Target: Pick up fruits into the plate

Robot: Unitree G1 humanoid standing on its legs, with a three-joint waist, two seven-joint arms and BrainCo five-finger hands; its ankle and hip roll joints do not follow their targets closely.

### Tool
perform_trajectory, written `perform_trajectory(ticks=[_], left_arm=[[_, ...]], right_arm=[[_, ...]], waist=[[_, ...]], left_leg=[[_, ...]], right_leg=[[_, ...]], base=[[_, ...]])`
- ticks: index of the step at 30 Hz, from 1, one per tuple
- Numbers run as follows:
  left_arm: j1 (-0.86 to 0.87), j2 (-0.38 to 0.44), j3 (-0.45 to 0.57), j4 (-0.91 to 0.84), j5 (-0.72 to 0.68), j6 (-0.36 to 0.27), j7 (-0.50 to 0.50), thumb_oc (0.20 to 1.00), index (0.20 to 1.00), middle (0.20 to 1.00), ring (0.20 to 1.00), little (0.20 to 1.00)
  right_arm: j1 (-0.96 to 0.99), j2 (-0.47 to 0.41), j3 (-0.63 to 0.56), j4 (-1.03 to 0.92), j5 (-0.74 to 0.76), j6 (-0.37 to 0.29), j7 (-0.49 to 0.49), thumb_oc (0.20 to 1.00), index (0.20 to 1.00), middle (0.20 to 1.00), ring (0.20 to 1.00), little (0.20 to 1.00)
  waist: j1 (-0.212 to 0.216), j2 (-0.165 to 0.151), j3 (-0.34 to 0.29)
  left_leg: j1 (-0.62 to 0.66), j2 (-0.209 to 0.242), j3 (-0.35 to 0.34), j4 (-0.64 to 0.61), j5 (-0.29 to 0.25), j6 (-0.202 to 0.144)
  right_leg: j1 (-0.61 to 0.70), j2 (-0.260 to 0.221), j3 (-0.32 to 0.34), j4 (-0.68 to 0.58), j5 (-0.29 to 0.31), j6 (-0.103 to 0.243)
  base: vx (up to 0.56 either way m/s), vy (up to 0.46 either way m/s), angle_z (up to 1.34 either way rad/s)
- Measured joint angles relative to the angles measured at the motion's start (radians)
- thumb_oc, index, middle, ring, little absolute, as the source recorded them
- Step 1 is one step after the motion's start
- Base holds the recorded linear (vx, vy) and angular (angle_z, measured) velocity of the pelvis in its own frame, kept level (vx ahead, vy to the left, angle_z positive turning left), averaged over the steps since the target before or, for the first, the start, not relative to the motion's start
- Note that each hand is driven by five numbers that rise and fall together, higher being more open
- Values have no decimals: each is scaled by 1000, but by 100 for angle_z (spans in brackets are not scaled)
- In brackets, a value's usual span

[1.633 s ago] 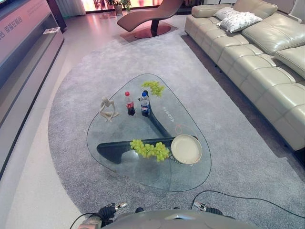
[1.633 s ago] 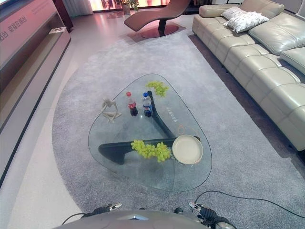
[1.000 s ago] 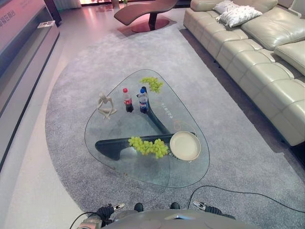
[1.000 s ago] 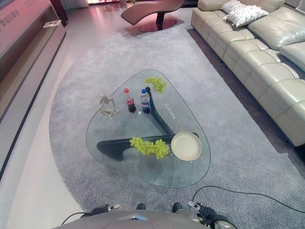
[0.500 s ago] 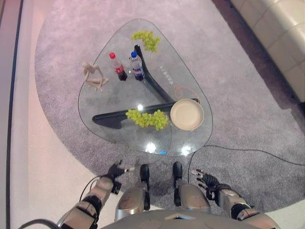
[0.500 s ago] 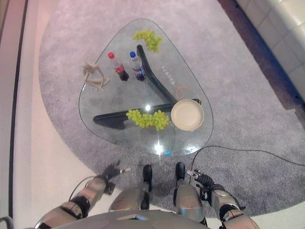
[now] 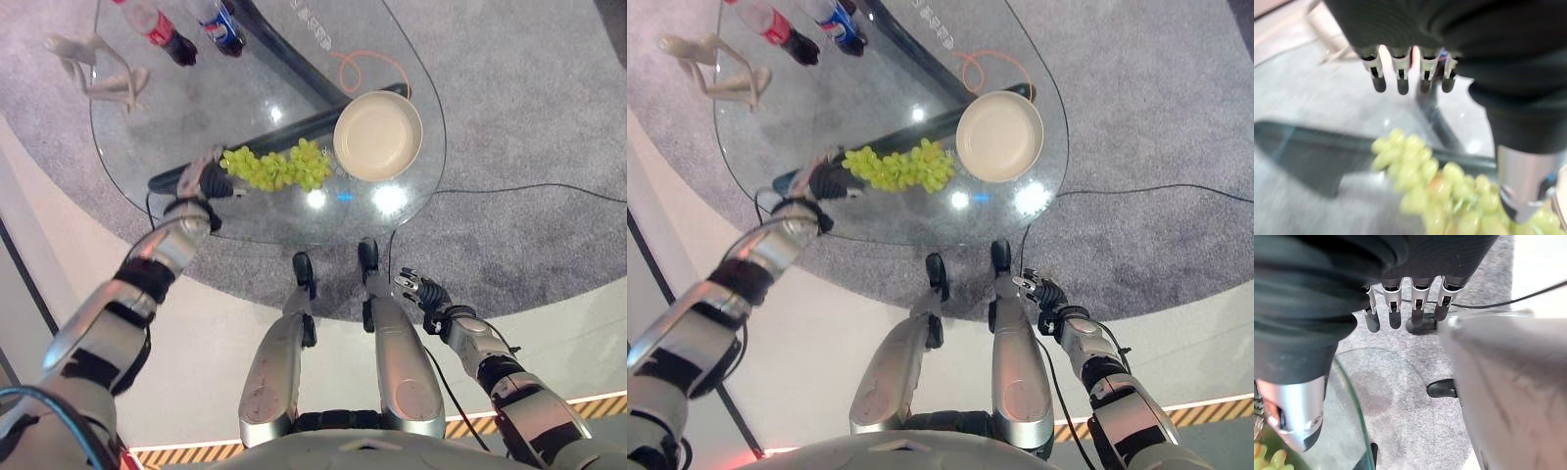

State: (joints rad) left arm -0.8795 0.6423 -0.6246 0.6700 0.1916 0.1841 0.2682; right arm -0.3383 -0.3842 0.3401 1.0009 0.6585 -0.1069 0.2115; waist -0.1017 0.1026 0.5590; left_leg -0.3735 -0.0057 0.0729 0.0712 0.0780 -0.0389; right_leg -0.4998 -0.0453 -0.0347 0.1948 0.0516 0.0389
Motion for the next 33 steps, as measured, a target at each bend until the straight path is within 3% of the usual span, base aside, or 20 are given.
perform_trajectory(ticks=[5, 9, 21, 25, 32, 33], left_arm=[[-73, 0, -40, 13, 149, 113, 21, 1000, 1000, 1000, 1000, 1000], [-106, -13, -66, 58, 216, 165, 33, 1000, 1000, 1000, 1000, 1000], [-273, -60, -141, 237, 347, 212, 27, 1000, 1000, 1000, 1000, 1000], [-334, -76, -167, 300, 363, 276, 75, 1000, 1000, 1000, 1000, 1000], [-418, -74, -207, 367, 362, 319, 100, 1000, 1000, 1000, 1000, 1000], [-429, -71, -207, 367, 362, 321, 95, 338, 338, 338, 338, 338]], right_arm=[[-4, 12, 10, -51, 37, -42, -1, 1000, 1000, 1000, 1000, 1000], [-2, 14, 20, -63, 81, -49, -2, 1000, 1000, 1000, 1000, 1000], [-4, 31, 28, -192, 208, -70, -4, 1000, 1000, 1000, 1000, 1000], [-4, 50, 29, -228, 273, -79, -1, 1000, 1000, 1000, 1000, 1000], [-3, 51, 40, -233, 328, -96, 14, 1000, 1000, 1000, 1000, 1000], [-3, 52, 40, -233, 343, -97, 18, 1000, 1000, 1000, 1000, 1000]], waist=[[-18, -29, 3], [-42, -52, 7], [-85, -83, 6], [-96, -100, 4], [-108, -129, -9], [-107, -138, -14]], left_leg=[[-139, -12, 5, 72, -2, 3], [-222, -9, 6, 131, -7, 8], [-433, 5, 18, 281, -47, 8], [-499, 6, 26, 330, -68, 16], [-570, 6, 42, 399, -100, 22], [-583, 5, 43, 406, -101, 22]], right_leg=[[-157, -4, 28, 99, -20, 0], [-235, -1, 43, 140, -21, 1], [-412, 15, 63, 201, -12, 1], [-471, 16, 78, 226, -12, 1], [-538, 14, 95, 270, -19, 9], [-553, 14, 98, 276, -20, 8]], base=[[-11, -55, -3], [-16, -39, -2], [-6, -7, -4], [-4, 18, -5], [7, -4, -4], [0, 0, 0]])
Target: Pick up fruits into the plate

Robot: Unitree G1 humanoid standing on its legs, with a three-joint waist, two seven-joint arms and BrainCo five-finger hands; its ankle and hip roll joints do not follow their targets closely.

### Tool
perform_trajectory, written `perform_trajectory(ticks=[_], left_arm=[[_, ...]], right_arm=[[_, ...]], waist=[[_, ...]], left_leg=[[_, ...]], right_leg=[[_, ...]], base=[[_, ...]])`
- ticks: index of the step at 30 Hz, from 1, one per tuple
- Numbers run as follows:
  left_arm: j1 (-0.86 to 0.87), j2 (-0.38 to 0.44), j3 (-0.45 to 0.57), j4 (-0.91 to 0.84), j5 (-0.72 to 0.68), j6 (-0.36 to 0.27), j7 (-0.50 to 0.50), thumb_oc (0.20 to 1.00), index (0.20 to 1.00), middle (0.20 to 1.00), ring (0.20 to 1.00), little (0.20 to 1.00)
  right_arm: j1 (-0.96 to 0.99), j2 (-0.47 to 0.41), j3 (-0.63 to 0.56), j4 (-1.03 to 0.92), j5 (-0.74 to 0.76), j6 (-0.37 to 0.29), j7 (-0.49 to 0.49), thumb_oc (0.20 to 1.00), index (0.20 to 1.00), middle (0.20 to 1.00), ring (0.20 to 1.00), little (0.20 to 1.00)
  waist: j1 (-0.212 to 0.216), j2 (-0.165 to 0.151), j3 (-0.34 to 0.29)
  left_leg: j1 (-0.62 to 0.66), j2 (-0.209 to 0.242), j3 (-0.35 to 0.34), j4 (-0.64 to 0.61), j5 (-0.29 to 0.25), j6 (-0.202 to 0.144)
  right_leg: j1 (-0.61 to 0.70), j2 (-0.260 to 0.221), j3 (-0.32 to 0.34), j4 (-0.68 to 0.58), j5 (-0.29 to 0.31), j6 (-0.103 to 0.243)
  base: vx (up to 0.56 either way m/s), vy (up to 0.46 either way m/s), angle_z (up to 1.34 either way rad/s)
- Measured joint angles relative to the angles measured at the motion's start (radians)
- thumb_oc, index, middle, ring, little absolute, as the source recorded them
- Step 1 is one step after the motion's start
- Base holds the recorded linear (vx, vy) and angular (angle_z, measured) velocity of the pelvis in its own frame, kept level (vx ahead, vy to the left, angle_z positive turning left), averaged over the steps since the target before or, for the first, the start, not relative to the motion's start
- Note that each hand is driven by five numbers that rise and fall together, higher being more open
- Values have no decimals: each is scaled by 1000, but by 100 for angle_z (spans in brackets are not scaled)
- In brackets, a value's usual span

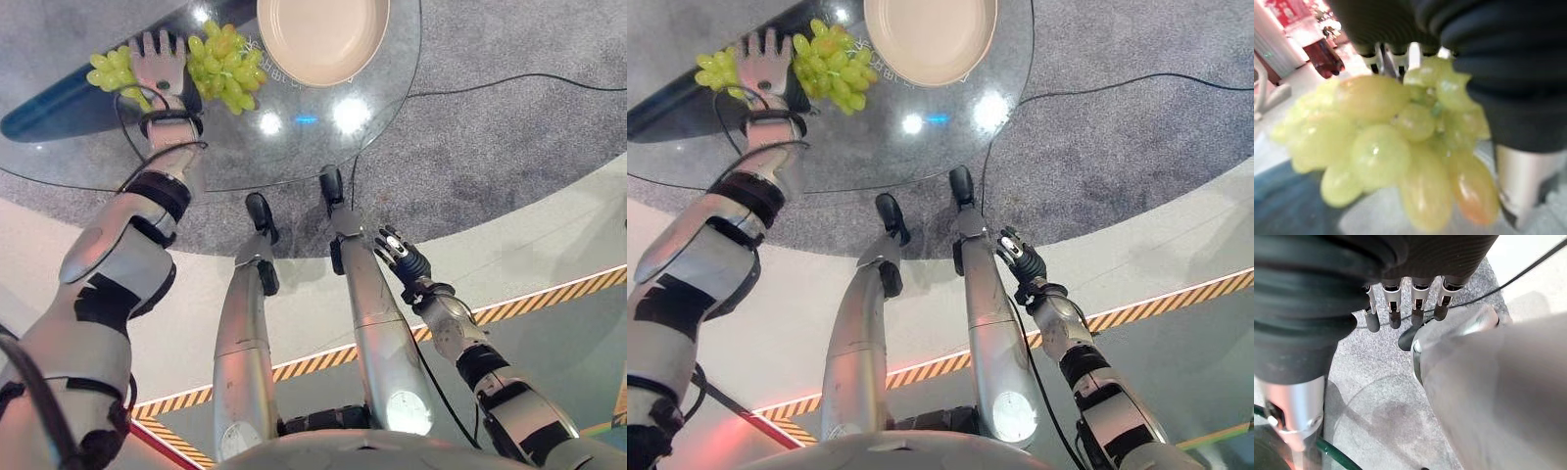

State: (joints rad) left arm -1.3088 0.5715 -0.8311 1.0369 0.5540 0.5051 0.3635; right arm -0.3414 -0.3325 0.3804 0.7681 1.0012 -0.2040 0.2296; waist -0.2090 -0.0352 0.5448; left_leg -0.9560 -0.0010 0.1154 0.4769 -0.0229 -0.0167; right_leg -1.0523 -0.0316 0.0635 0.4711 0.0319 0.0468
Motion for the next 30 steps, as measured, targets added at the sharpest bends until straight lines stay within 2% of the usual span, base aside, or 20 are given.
perform_trajectory(ticks=[1, 5, 10, 19, 24, 30], left_arm=[[-9, 1, 0, 0, 0, 1, -8, 200, 200, 200, 200, 200], [-48, 23, -3, 22, 39, 20, -15, 200, 200, 200, 200, 200], [-69, 35, -31, 42, 45, 39, -21, 200, 200, 200, 200, 200], [-62, 28, -40, 42, 44, 33, -33, 200, 200, 200, 200, 200], [-22, 27, -45, 42, 23, -12, -44, 200, 200, 200, 200, 200], [67, 14, -33, 35, -83, -97, -39, 200, 200, 200, 200, 200]], right_arm=[[0, 1, 1, 0, 2, -1, 1, 1000, 1000, 1000, 1000, 1000], [1, 3, 8, -18, 21, -9, 17, 1000, 1000, 1000, 1000, 1000], [3, 3, 9, -22, 38, -10, 21, 1000, 1000, 1000, 1000, 1000], [3, 3, 9, -22, 40, -18, 21, 1000, 1000, 1000, 1000, 1000], [3, 4, 9, -29, 40, -22, 21, 1000, 1000, 1000, 1000, 1000], [4, 5, 9, -27, 39, -32, 21, 1000, 1000, 1000, 1000, 1000]], waist=[[2, -7, -5], [-6, -40, -30], [-13, -41, -30], [-8, -40, -30], [-7, -40, -30], [15, -39, -30]], left_leg=[[-10, 0, -1, 6, 0, 0], [-56, -4, -13, 10, 0, -1], [-66, -7, -23, 7, 0, -1], [-40, -15, -33, 3, -1, -8], [4, -16, -41, 1, -5, -11], [69, -17, -42, -15, -6, -10]], right_leg=[[-10, 2, 3, 3, -2, -3], [-51, 8, 11, -2, -2, -2], [-59, 9, 11, -10, -1, -2], [-42, 8, 5, 6, 3, 1], [6, 8, 1, 2, 3, 0], [70, 6, -1, -10, 2, 0]], base=[[13, -4, -4], [6, 2, -7], [2, 4, -3], [-5, -4, 2], [-13, 0, 0], [-16, 3, 0]])
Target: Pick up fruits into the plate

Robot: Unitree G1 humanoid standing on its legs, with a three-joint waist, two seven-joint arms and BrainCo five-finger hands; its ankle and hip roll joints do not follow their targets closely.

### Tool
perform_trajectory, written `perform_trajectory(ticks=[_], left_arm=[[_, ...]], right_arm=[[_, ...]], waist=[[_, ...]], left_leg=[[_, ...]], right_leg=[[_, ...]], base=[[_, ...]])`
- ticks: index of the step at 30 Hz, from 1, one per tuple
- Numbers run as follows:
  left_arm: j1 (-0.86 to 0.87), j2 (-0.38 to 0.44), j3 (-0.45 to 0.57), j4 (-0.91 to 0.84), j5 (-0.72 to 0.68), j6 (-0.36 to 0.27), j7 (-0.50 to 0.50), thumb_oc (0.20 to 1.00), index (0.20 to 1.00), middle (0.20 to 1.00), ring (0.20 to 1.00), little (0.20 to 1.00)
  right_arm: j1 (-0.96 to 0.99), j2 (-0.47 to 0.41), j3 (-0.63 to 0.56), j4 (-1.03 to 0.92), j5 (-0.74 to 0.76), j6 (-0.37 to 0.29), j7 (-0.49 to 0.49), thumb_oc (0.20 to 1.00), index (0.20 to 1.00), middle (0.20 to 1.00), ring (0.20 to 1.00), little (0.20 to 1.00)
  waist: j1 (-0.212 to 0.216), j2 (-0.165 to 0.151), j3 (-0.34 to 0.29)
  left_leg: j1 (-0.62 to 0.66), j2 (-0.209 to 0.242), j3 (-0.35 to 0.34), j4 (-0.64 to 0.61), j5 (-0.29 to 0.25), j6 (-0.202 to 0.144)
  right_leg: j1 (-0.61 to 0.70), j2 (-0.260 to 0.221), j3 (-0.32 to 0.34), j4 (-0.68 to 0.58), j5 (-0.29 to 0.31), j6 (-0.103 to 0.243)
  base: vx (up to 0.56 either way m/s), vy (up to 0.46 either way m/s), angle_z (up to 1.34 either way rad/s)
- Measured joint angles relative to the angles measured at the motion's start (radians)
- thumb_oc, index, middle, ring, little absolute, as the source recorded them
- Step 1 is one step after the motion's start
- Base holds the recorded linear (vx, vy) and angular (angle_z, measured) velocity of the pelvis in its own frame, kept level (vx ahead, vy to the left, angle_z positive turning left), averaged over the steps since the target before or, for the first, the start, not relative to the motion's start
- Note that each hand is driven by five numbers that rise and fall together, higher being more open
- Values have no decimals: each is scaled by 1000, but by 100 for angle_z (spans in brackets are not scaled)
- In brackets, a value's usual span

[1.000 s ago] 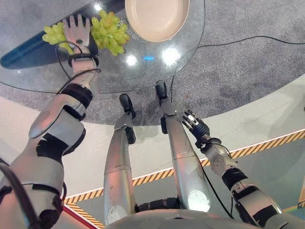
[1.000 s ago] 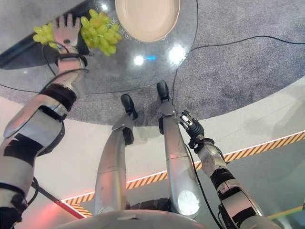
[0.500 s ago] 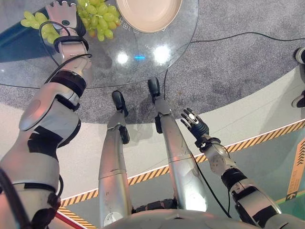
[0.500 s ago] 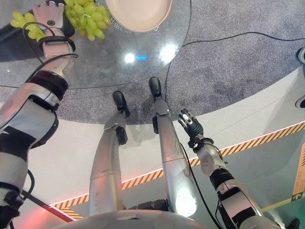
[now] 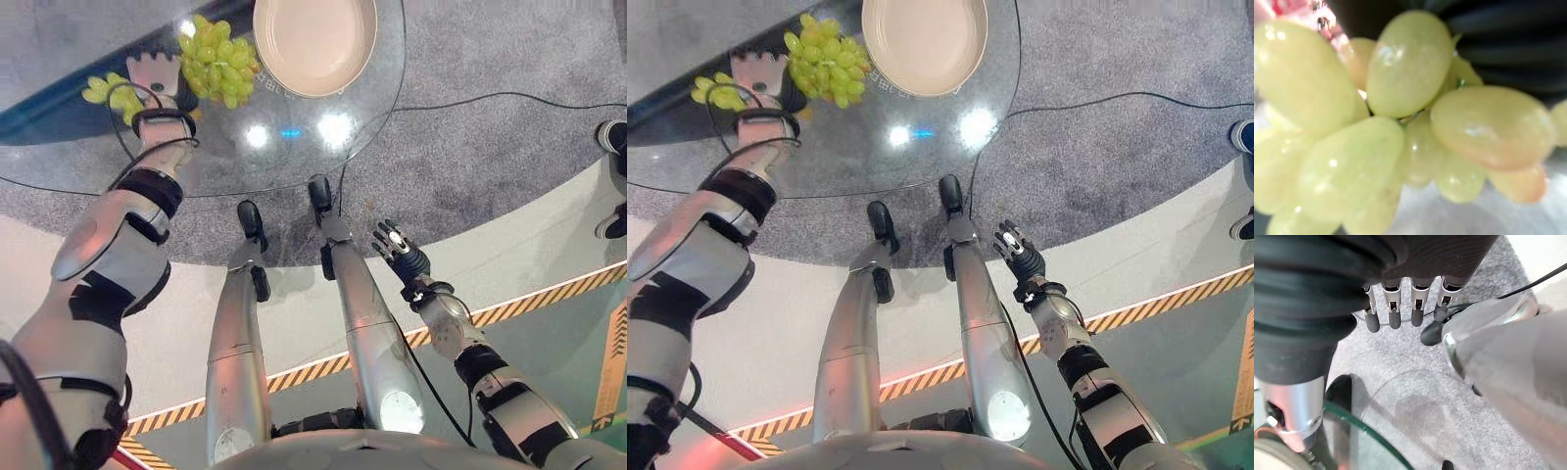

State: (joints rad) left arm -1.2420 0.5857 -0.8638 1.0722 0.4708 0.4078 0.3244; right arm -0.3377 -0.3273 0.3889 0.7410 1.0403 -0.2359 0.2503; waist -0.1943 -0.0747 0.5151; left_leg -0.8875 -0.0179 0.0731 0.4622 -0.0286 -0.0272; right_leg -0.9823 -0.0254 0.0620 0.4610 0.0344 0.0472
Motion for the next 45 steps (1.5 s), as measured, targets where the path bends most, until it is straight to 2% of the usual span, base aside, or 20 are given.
perform_trajectory(ticks=[3, 6, 11, 14, 19, 20, 25, 26, 28, 29, 31, 32, 34, 37, 39, 42, 45], left_arm=[[62, -1, 22, -35, -70, -45, 6, 200, 200, 200, 200, 200], [154, -1, 96, -103, -173, -131, 16, 200, 200, 200, 200, 200], [252, 16, 168, -203, -246, -205, 26, 200, 200, 200, 200, 200], [349, 33, 245, -297, -277, -265, 22, 200, 200, 200, 200, 200], [483, 91, 326, -450, -323, -315, 5, 200, 200, 200, 200, 200], [510, 106, 341, -488, -336, -325, -5, 200, 200, 200, 200, 200], [652, 178, 441, -680, -354, -361, -52, 200, 200, 200, 200, 200], [705, 180, 487, -750, -353, -362, -81, 200, 200, 200, 200, 200], [762, 179, 517, -824, -350, -372, -112, 200, 200, 200, 200, 200], [789, 179, 521, -854, -342, -375, -131, 200, 200, 200, 200, 200], [836, 176, 557, -941, -297, -374, -194, 200, 200, 200, 200, 200], [842, 179, 558, -959, -289, -373, -207, 200, 200, 200, 200, 200], [866, 177, 557, -1030, -255, -375, -261, 200, 200, 200, 200, 200], [872, 177, 552, -1054, -208, -391, -321, 200, 200, 200, 200, 200], [877, 177, 541, -1059, -165, -395, -358, 200, 200, 200, 200, 200], [872, 178, 504, -1062, -120, -414, -391, 200, 200, 200, 200, 200], [853, 177, 457, -1081, -91, -417, -430, 200, 200, 200, 200, 200]], right_arm=[[6, 1, -2, -1, -1, -9, 0, 1000, 1000, 1000, 1000, 1000], [23, 5, -1, -5, -2, -8, 0, 1000, 1000, 1000, 1000, 1000], [47, 23, -6, -50, -3, -18, 0, 1000, 1000, 1000, 1000, 1000], [68, 37, -14, -97, -4, -26, 0, 1000, 1000, 1000, 1000, 1000], [104, 34, -52, -184, -32, -30, -1, 1000, 1000, 1000, 1000, 1000], [118, 35, -66, -208, -42, -27, 0, 1000, 1000, 1000, 1000, 1000], [170, 33, -119, -353, -104, -3, 8, 1000, 1000, 1000, 1000, 1000], [198, 31, -138, -406, -141, 26, 11, 1000, 1000, 1000, 1000, 1000], [215, 26, -158, -460, -187, 48, 14, 1000, 1000, 1000, 1000, 1000], [226, 14, -162, -485, -211, 66, 15, 1000, 1000, 1000, 1000, 1000], [224, -24, -190, -550, -270, 146, 17, 1000, 1000, 1000, 1000, 1000], [222, -34, -195, -563, -277, 162, 17, 1000, 1000, 1000, 1000, 1000], [215, -79, -230, -617, -295, 231, 19, 1000, 1000, 1000, 1000, 1000], [198, -121, -240, -662, -291, 306, 23, 1000, 1000, 1000, 1000, 1000], [199, -122, -236, -670, -249, 348, 34, 1000, 1000, 1000, 1000, 1000], [207, -121, -223, -673, -207, 388, 38, 1000, 1000, 1000, 1000, 1000], [207, -121, -208, -688, -195, 420, 34, 1000, 1000, 1000, 1000, 1000]], waist=[[15, 2, 1], [31, 5, 3], [66, 7, 5], [85, 22, 17], [92, 28, 20], [103, 29, 20], [125, 44, 14], [137, 45, 14], [142, 53, -2], [149, 60, -34], [168, 71, -57], [172, 72, -57], [190, 76, -121], [197, 75, -160], [198, 74, -233], [203, 80, -276], [205, 82, -284]], left_leg=[[46, 0, -9, -27, 3, -7], [133, 0, -28, -71, 13, -11], [255, 0, -52, -142, 31, -15], [372, 0, -65, -186, 50, -12], [545, 0, -80, -298, 79, -8], [586, 1, -82, -326, 86, -8], [695, 2, -101, -413, 100, -17], [738, 5, -104, -436, 104, -16], [775, 8, -115, -451, 107, -12], [780, 9, -123, -462, 106, -12], [817, 9, -137, -474, 108, -14], [830, 10, -139, -476, 107, -14], [858, 12, -158, -502, 107, -15], [925, 10, -169, -524, 106, -17], [938, 10, -180, -544, 103, -22], [967, 8, -185, -551, 102, -23], [985, 5, -188, -551, 102, -23]], right_leg=[[49, -3, -10, -21, 0, 1], [140, -3, -27, -56, 0, 0], [263, -9, -52, -111, 0, -1], [384, -13, -79, -151, 11, -16], [555, -21, -104, -235, 13, -17], [592, -22, -108, -254, 13, -17], [700, -24, -132, -317, 15, -19], [745, -21, -136, -343, 16, -20], [796, -20, -155, -370, 16, -20], [809, -18, -162, -389, 16, -20], [868, -18, -185, -430, 21, -24], [885, -17, -188, -437, 21, -24], [928, -14, -210, -475, 20, -24], [1013, -13, -228, -518, 20, -23], [1035, -12, -240, -547, 20, -23], [1067, -14, -246, -552, 16, -18], [1087, -16, -250, -552, 16, -18]], base=[[-47, -2, 6], [-35, -19, 12], [-14, -24, 12], [10, -4, 15], [54, 25, 12], [81, 27, 12], [139, -6, 12], [106, -28, 18], [144, -37, 22], [154, -39, 24], [144, -35, 26], [154, -25, 28], [150, -20, 26], [78, -9, 21], [80, 4, 20], [50, 17, 7], [27, 22, 4]])
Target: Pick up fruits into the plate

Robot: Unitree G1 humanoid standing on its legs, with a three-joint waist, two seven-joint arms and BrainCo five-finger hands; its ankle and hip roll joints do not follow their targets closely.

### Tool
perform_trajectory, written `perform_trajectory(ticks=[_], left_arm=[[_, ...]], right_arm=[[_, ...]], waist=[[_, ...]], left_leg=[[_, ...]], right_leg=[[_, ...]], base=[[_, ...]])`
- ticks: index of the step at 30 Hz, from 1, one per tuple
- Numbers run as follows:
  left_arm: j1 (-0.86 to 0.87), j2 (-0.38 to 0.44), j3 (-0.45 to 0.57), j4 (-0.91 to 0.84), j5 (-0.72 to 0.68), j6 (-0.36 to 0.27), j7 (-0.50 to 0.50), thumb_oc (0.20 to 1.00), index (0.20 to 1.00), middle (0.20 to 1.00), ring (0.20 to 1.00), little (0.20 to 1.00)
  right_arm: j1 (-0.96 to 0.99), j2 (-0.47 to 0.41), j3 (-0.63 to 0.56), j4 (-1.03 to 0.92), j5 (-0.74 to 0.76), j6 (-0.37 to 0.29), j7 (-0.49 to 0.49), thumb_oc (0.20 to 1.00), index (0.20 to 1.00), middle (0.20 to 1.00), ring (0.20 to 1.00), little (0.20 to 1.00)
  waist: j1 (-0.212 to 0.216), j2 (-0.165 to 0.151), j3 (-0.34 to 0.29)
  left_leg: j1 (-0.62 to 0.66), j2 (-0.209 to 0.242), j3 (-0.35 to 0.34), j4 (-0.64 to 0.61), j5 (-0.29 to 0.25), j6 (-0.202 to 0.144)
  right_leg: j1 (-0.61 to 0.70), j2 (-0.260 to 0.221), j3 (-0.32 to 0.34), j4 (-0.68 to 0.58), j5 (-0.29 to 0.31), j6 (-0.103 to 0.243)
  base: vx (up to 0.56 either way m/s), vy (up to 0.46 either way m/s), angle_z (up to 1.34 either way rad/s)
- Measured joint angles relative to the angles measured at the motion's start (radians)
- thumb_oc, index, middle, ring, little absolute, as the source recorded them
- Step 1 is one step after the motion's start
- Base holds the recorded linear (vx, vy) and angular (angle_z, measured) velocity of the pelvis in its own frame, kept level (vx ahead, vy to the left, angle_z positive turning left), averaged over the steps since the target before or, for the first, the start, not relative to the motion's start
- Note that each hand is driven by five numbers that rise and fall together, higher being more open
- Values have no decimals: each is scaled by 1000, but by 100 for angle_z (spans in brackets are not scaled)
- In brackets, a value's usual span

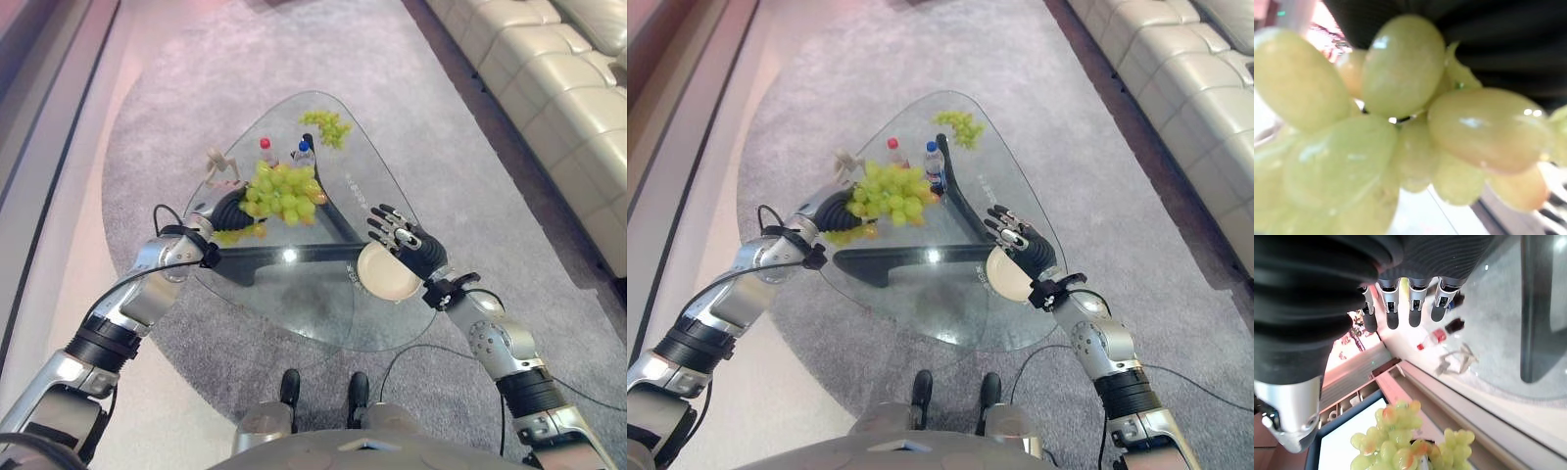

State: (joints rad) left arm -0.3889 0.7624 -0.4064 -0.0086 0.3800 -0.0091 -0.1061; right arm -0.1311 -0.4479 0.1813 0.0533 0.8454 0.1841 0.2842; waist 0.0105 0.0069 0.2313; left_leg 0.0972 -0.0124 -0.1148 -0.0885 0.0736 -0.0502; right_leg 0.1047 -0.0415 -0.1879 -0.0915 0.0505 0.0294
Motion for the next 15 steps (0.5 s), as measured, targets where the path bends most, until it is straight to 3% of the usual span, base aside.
perform_trajectory(ticks=[6, 15], left_arm=[[-48, -2, -102, -67, 64, -40, -110, 200, 200, 200, 200, 200], [-123, -2, -149, -128, 93, -63, -208, 200, 200, 200, 200, 200]], right_arm=[[-6, 0, 37, -42, 0, 47, -18, 1000, 1000, 1000, 1000, 1000], [-72, -26, 93, -62, 2, 121, -43, 1000, 1000, 1000, 1000, 1000]], waist=[[-1, 1, -49], [-12, 1, -89]], left_leg=[[8, -5, -3, -1, 1, 1], [14, -5, -5, -3, -1, 0]], right_leg=[[10, -5, -7, 0, -1, 2], [21, -5, -10, 0, -1, 2]], base=[[-4, 8, 2], [0, 0, 0]])
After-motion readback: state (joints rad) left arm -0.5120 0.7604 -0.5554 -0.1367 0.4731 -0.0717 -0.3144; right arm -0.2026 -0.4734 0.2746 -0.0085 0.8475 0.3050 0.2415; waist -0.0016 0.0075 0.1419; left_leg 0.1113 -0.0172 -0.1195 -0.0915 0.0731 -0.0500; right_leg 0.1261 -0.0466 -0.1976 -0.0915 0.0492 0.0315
